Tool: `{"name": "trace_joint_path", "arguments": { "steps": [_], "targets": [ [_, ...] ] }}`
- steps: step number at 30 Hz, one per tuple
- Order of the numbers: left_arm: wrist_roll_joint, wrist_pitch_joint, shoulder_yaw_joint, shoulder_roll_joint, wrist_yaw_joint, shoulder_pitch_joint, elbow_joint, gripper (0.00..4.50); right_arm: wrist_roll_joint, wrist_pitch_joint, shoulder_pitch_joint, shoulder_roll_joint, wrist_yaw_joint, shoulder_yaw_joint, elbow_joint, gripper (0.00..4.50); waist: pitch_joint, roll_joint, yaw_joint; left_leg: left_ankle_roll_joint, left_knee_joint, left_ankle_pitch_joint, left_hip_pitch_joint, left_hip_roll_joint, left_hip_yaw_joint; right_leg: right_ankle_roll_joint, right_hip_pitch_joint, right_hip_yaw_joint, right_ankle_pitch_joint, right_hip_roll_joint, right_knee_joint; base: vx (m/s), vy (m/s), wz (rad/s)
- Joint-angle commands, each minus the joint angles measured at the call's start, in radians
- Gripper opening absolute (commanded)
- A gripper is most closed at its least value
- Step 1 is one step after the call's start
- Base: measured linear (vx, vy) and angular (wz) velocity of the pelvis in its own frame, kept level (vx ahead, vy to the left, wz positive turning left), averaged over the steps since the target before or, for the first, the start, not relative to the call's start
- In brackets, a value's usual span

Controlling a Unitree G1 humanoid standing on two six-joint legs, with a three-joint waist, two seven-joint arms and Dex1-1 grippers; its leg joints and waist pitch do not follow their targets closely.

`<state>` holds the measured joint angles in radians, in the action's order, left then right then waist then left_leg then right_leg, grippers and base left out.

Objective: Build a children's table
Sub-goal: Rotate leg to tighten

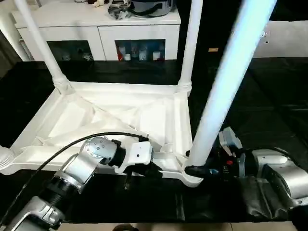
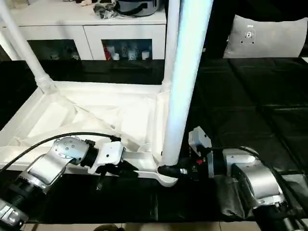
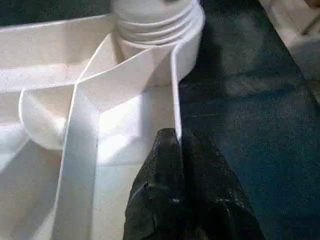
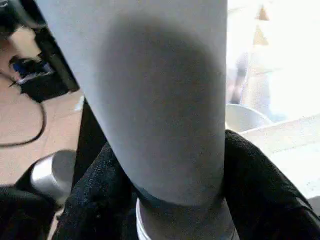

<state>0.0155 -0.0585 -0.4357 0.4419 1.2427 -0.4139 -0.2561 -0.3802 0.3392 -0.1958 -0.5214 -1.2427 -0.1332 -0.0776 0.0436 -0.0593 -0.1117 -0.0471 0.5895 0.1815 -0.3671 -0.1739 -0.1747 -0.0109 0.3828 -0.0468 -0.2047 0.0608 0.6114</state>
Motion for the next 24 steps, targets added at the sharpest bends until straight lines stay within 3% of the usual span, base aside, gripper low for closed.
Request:
{"name": "trace_joint_path", "arguments": {
  "steps": [1,3,5,6,7,8,9,11,13,15,16,19,20,24],
  "targets": [
    [-0.009,-0.073,-0.003,-0.041,-0.077,0.012,0.025,0.00,0.010,0.048,-0.007,0.058,0.115,-0.015,-0.002,2.17,-0.046,0.011,0.009,0.023,-0.076,0.280,0.010,-0.056,0.022,-0.196,-0.031,0.044,-0.331,0.084,-0.092,0.000,0.000,0.00],
    [-0.010,-0.119,0.010,-0.061,-0.123,0.020,0.041,0.00,0.046,0.046,-0.019,0.096,0.206,-0.006,-0.028,2.15,-0.043,0.011,0.015,0.013,-0.077,0.308,0.014,-0.053,0.025,-0.165,-0.029,0.044,-0.420,0.086,-0.100,0.000,0.000,0.00],
    [-0.010,-0.155,0.020,-0.078,-0.161,0.027,0.056,0.00,0.070,0.047,-0.031,0.134,0.286,0.005,-0.053,2.13,-0.041,0.011,0.033,-0.003,-0.081,0.326,0.011,-0.050,0.028,-0.145,-0.025,0.043,-0.472,0.085,-0.103,0.000,0.000,0.00],
    [-0.012,-0.178,0.027,-0.090,-0.186,0.032,0.065,0.00,0.082,0.045,-0.039,0.159,0.335,0.014,-0.069,2.11,-0.041,0.011,0.033,-0.003,-0.081,0.326,0.011,-0.050,0.028,-0.145,-0.025,0.043,-0.472,0.085,-0.103,0.000,0.000,0.00],
    [-0.038,-0.280,0.055,-0.168,-0.329,0.039,0.086,0.00,0.131,0.046,-0.078,0.276,0.569,0.056,-0.159,2.10,-0.041,0.011,0.051,-0.018,-0.086,0.328,0.001,-0.049,0.034,-0.132,-0.030,0.039,-0.483,0.085,-0.097,0.000,0.000,0.00],
    [-0.038,-0.280,0.055,-0.168,-0.329,0.039,0.086,0.00,0.131,0.046,-0.078,0.276,0.569,0.056,-0.159,2.09,-0.037,0.011,0.062,-0.023,-0.086,0.340,0.002,-0.048,0.033,-0.131,-0.024,0.037,-0.506,0.084,-0.102,0.000,0.000,0.00],
    [-0.051,-0.311,0.066,-0.202,-0.386,0.035,0.082,0.00,0.147,0.046,-0.091,0.309,0.640,0.068,-0.189,2.09,-0.038,0.014,0.073,-0.030,-0.083,0.367,0.005,-0.042,0.040,-0.107,-0.026,0.031,-0.567,0.087,-0.111,0.000,0.000,0.00],
    [-0.068,-0.347,0.084,-0.264,-0.478,0.017,0.064,0.00,0.165,0.054,-0.115,0.356,0.758,0.095,-0.243,2.09,-0.040,0.010,0.089,-0.025,-0.082,0.380,0.006,-0.042,0.040,-0.100,-0.022,0.033,-0.553,0.083,-0.115,0.000,0.000,0.00],
    [-0.085,-0.370,0.094,-0.321,-0.554,-0.005,0.045,0.00,0.173,0.027,-0.139,0.387,0.844,0.122,-0.294,2.09,-0.043,0.010,0.093,-0.016,-0.078,0.378,0.014,-0.043,0.035,-0.115,-0.016,0.039,-0.513,0.084,-0.120,0.000,0.000,0.00],
    [-0.096,-0.392,0.097,-0.369,-0.606,-0.027,0.030,0.00,0.172,-0.001,-0.154,0.410,0.875,0.134,-0.319,2.77,-0.042,0.009,0.094,-0.008,-0.079,0.376,0.013,-0.041,0.033,-0.123,-0.017,0.037,-0.481,0.078,-0.119,0.000,0.000,0.00],
    [-0.094,-0.392,0.098,-0.395,-0.631,-0.043,0.021,0.00,0.161,-0.018,-0.163,0.430,0.884,0.151,-0.322,2.77,-0.043,0.009,0.090,0.004,-0.078,0.374,0.015,-0.041,0.030,-0.128,-0.016,0.039,-0.458,0.078,-0.122,0.000,0.000,0.00],
    [-0.096,-0.398,0.088,-0.386,-0.617,-0.040,0.035,0.00,0.163,-0.022,-0.160,0.432,0.867,0.152,-0.307,2.89,-0.048,0.004,0.085,0.013,-0.081,0.348,0.006,-0.044,0.031,-0.142,-0.024,0.040,-0.387,0.079,-0.114,0.000,0.000,0.00],
    [-0.115,-0.405,0.078,-0.365,-0.603,-0.031,0.050,0.00,0.174,-0.037,-0.153,0.430,0.844,0.151,-0.291,3.17,-0.050,0.002,0.082,0.022,-0.081,0.317,0.003,-0.046,0.029,-0.160,-0.027,0.041,-0.313,0.076,-0.107,0.000,0.000,0.00],
    [-0.130,-0.396,0.077,-0.323,-0.584,-0.023,0.054,0.00,0.166,-0.077,-0.128,0.392,0.781,0.137,-0.254,3.38,-0.056,0.001,0.073,0.039,-0.076,0.269,0.002,-0.047,0.025,-0.180,-0.033,0.042,-0.245,0.079,-0.102,0.000,0.000,0.00]
  ]
}}
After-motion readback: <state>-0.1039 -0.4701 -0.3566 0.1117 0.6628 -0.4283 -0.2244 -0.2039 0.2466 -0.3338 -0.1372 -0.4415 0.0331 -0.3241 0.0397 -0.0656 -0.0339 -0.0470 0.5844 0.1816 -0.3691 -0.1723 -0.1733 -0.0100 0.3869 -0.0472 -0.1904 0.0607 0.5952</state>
